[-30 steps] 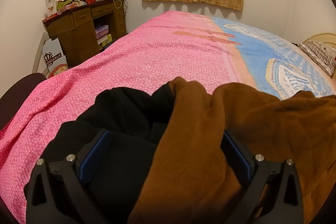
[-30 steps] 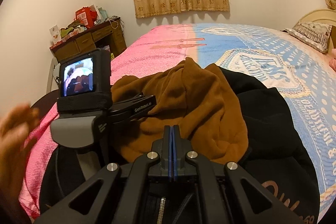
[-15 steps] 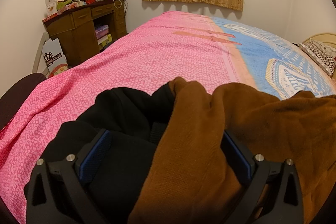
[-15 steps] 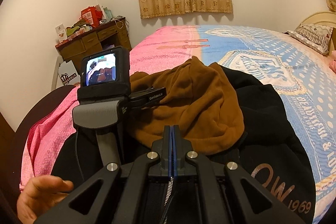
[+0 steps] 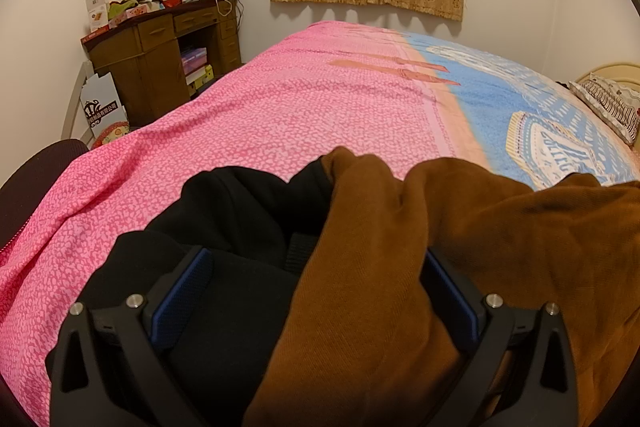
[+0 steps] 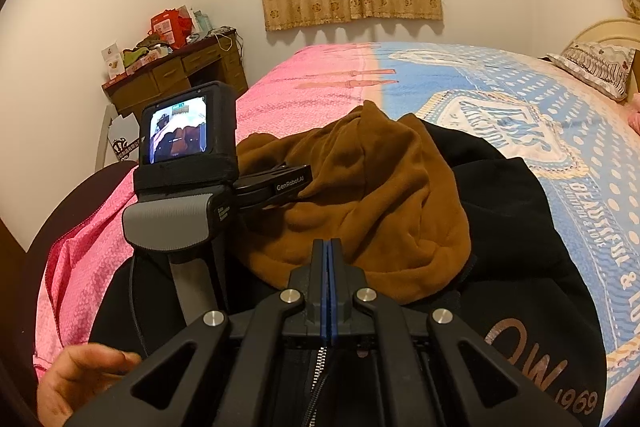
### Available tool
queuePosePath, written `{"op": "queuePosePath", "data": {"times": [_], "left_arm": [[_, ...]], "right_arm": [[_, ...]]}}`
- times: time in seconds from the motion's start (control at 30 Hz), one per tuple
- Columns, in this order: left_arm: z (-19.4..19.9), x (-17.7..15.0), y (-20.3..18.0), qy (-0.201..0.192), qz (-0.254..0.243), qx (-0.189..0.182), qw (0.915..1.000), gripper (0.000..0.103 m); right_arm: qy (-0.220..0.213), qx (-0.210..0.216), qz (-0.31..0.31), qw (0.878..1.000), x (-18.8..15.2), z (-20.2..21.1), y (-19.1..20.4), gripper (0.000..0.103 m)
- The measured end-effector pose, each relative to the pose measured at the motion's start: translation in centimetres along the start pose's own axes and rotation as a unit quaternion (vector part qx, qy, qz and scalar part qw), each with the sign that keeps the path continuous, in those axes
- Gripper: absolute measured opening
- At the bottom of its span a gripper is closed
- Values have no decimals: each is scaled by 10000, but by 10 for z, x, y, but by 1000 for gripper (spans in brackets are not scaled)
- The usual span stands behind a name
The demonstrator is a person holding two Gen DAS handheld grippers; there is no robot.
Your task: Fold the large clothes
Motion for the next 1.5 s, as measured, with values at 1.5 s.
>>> {"op": "queuePosePath", "data": {"times": [1.5], "left_arm": [[1,0,-1,3,-47,46,10000,103]], "right_arm": [[-1,-274,261,9993,10,-101,-29,1]]}}
Point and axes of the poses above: each gripper's, at about its wrist camera, not at the fingertips, and z roughly against the way its jaws point, y to its left, x to its top, the point moved 6 cm from there along -z, roughly the way its jaws point, and after that the axes turned 6 degrees about -y, right-handed, at the moved point
